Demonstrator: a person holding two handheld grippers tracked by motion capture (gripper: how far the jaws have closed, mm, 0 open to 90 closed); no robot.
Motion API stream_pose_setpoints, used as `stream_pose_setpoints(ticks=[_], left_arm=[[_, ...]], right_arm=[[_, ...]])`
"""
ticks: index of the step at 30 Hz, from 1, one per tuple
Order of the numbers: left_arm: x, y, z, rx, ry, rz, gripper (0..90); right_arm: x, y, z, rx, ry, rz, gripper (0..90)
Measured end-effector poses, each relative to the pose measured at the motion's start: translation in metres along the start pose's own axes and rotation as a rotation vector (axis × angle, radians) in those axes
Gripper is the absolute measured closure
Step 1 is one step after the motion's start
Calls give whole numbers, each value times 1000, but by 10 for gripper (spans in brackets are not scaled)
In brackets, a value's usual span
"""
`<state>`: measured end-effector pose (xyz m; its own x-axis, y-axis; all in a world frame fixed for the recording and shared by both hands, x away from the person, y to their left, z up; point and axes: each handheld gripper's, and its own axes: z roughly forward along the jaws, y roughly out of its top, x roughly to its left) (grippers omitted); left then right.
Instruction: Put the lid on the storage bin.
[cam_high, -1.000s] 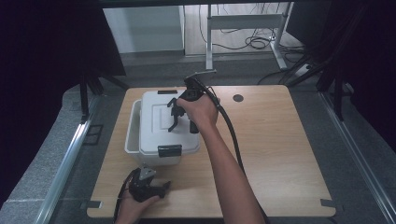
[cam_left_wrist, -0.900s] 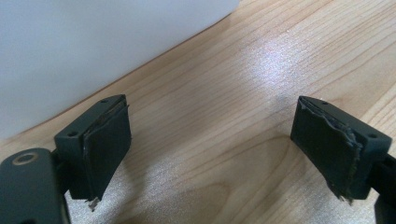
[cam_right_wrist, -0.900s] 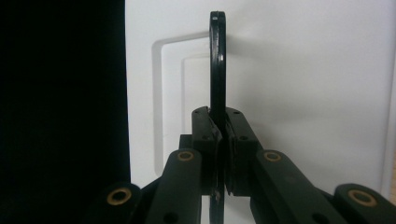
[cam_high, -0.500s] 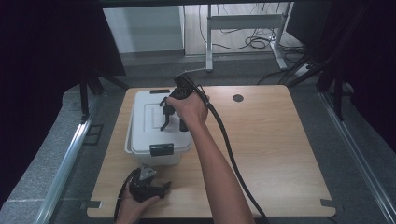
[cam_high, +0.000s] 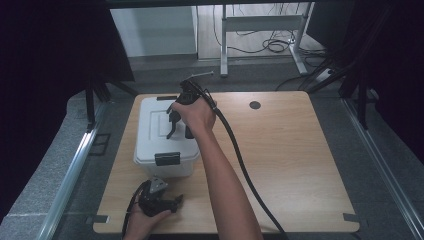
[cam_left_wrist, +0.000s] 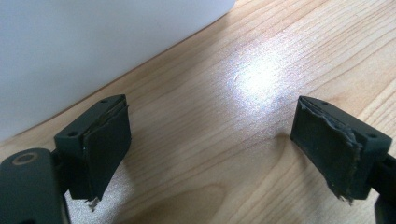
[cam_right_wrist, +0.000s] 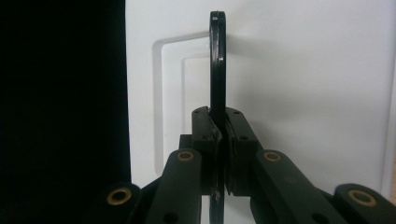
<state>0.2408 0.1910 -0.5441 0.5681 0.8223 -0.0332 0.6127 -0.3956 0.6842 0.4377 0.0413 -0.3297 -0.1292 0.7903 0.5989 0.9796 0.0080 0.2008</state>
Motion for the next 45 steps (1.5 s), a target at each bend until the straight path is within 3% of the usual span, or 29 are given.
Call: stream_pose_setpoints(ticks=[22,38,45], left_arm=[[0,0,0,0,-8,6,121],[0,0,0,4,-4,10,121],[0,0,0,4,-5,12,120]], right_arm=[[0,12,29,25,-10,36,843],[-7,10,43,10,-10,41,837],[-11,7,47,-9,19,35,821]])
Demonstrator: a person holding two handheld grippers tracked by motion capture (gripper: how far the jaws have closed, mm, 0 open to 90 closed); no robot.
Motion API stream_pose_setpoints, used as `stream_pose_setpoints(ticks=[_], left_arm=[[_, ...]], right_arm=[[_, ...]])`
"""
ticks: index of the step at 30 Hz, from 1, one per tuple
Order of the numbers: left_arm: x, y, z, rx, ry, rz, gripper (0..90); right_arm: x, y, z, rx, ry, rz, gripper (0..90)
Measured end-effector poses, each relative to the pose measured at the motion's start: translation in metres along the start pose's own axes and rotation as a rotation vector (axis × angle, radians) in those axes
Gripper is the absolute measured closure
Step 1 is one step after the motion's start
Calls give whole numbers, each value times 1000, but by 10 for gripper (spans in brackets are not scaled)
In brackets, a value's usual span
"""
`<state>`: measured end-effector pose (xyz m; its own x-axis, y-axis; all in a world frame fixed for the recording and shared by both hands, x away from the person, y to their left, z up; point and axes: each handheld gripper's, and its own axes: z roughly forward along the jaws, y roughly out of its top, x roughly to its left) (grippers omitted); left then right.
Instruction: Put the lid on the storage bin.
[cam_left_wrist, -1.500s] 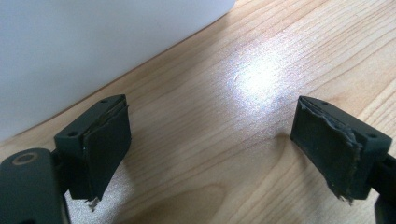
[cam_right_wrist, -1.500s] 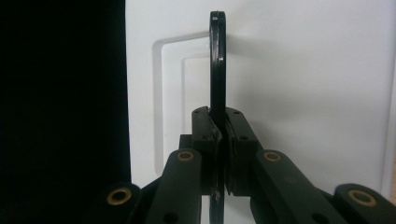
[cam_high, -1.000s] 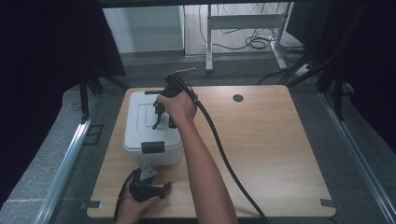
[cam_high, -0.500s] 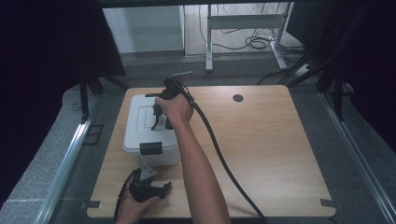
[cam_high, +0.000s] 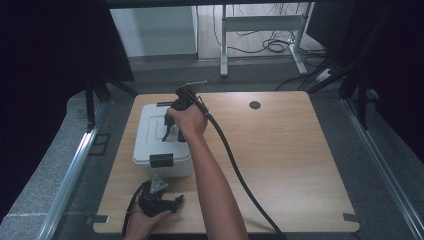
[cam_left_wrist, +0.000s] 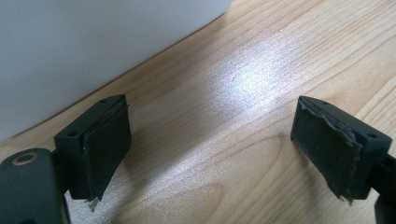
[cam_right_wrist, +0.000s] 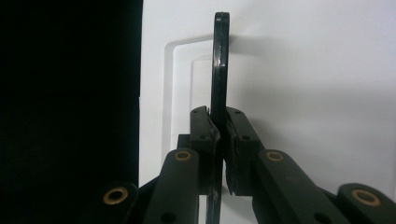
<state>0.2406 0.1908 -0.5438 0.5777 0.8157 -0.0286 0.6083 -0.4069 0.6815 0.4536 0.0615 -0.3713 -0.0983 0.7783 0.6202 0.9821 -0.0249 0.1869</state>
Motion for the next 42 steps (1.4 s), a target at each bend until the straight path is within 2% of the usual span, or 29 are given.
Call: stream_pose_setpoints(ticks=[7,16,19,24,34,35,41,42], left_arm=[[0,1,1,-3,-5,-3,119],[-1,1,1,-3,-3,-3,119],[-1,0,1,-3,-5,-6,120],[0,1,1,0,-5,-3,120],[0,0,1,-1,-3,-3,119],[0,0,1,-1,-3,-3,120],[0,1,1,-1,-4,0,120],[0,1,1,-1,-4,0,120]], right_arm=[[-1,-2,-10,-34,35,-59,741],[-12,-14,-30,-151,123,-203,495],[-18,-19,-35,-163,137,-233,472],[-28,-28,-47,-188,133,-288,442],[-66,-45,-73,-263,138,-315,429],[-66,-45,-73,-263,138,-315,429],[-94,-57,-90,-288,145,-324,428],[-94,-57,-90,-288,145,-324,428]])
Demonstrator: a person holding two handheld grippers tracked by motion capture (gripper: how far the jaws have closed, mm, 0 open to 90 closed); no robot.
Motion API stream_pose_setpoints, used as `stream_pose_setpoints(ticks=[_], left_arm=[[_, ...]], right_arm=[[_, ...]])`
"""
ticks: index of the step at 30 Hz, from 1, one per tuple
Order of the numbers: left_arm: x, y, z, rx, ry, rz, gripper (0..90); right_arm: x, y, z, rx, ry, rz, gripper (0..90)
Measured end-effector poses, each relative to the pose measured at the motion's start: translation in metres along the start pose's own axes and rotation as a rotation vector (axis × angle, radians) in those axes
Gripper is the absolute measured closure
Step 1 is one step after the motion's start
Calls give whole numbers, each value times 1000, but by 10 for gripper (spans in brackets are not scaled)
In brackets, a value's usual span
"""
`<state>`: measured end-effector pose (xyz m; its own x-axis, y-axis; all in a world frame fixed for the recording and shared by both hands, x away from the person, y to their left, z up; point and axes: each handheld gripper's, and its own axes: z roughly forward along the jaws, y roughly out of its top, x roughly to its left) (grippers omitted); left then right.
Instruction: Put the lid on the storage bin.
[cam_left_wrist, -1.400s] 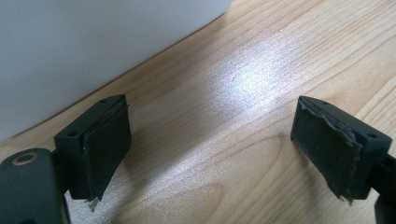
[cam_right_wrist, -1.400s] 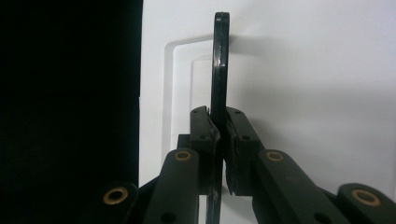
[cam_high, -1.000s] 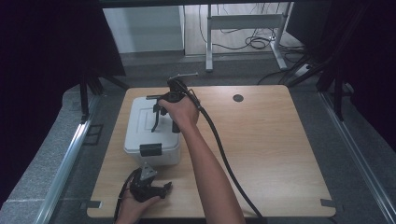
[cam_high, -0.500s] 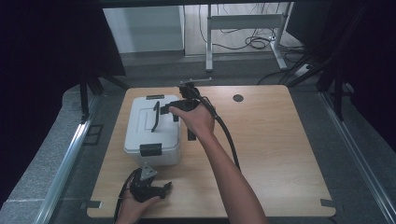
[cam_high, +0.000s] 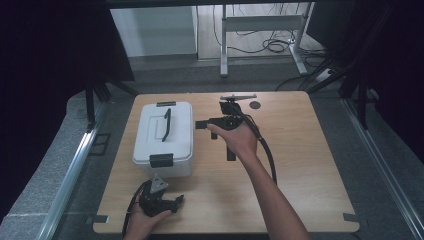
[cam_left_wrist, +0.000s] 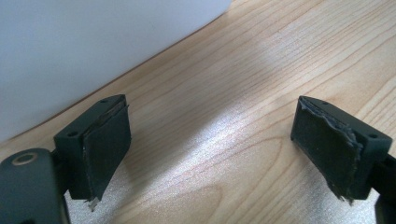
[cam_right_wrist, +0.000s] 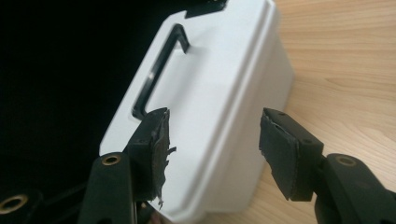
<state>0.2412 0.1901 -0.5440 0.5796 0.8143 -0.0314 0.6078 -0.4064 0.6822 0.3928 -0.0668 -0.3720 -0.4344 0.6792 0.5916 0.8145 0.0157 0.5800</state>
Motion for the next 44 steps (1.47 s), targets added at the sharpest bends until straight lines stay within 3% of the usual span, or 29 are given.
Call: stream_pose_setpoints(ticks=[8,18,19,20,30,44], left_arm=[[0,0,0,-2,1,-2,120],[0,0,0,-3,2,-3,120],[0,0,0,-3,1,-5,120],[0,0,0,-4,1,-2,120],[0,0,0,-2,0,-3,120],[0,0,0,-2,0,-3,120]], right_arm=[[-27,-25,-31,-29,7,4,427],[-76,-70,-72,-69,1,48,409],[-76,-70,-72,-69,1,48,409],[-86,-80,-79,-79,-3,63,403],[-118,-126,-93,-75,-18,94,386],[-122,-132,-89,-74,-18,100,368]])
